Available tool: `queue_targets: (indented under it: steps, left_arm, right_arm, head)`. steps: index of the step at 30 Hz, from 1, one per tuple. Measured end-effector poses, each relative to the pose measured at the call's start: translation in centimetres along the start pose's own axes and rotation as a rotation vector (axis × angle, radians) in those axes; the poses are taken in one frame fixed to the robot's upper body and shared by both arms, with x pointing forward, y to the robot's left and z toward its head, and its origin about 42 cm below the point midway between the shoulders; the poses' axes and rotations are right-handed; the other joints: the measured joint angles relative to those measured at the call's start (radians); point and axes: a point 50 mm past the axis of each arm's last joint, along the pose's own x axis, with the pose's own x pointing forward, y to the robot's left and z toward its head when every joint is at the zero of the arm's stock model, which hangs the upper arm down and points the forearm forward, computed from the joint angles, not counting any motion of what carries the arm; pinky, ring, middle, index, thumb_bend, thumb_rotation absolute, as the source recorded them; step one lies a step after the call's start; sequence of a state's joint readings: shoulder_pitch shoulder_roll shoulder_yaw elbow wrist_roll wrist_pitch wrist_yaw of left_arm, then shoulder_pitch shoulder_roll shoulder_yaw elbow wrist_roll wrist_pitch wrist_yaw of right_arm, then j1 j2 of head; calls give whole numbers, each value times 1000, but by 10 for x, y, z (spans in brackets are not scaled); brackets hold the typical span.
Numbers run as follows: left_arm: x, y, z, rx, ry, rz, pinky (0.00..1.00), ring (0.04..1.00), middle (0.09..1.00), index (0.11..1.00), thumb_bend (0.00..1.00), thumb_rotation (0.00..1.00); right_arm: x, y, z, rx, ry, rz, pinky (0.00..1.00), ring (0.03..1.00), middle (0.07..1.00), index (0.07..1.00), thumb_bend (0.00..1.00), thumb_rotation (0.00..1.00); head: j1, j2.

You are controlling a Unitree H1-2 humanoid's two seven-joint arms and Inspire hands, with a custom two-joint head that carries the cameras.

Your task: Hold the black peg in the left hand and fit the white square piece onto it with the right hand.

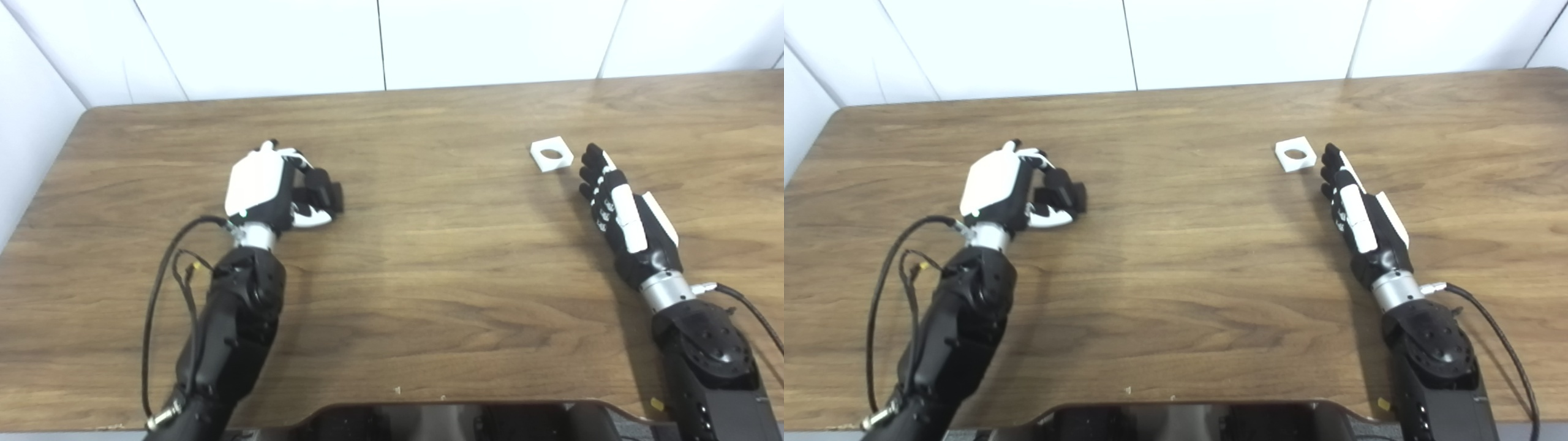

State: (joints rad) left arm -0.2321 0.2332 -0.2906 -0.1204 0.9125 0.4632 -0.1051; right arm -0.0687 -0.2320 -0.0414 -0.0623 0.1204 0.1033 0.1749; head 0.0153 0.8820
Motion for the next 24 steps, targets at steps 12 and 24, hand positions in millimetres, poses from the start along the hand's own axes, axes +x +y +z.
queue_targets:
  steps: [12,24]
  left_arm:
    - [-42,-11,31,-11,-74,-63,952,962,852,488,523,78]
    - [-73,-25,52,-28,-152,-96,936,952,842,487,524,76]
  right_arm:
    - [1,8,0,8,-2,-14,1000,1000,1000,1000,668,980]
    - [1,12,1,23,7,-17,1000,1000,1000,1000,697,956]
  head:
    - [-2,14]
    - [-12,18]
